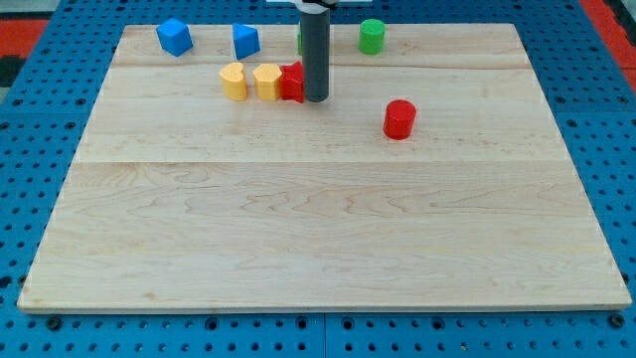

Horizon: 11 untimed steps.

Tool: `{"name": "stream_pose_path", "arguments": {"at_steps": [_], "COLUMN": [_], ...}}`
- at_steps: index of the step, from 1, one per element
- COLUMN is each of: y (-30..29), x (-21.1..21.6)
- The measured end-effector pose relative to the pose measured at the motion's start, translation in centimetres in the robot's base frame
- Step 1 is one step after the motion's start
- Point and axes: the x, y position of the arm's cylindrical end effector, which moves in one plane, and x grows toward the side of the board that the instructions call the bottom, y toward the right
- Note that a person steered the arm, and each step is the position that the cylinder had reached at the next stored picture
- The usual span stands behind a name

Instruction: Place the red circle right to the red star

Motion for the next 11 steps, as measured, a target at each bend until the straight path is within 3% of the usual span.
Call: {"name": "stream_pose_path", "arguments": {"at_steps": [1,3,4,6,8,9,11], "y": [2.4,19.7,22.5,14.7,10.8,7.9,7.3], "x": [0.0,-0.2,3.8,4.9,7.4,5.7,2.3]}}
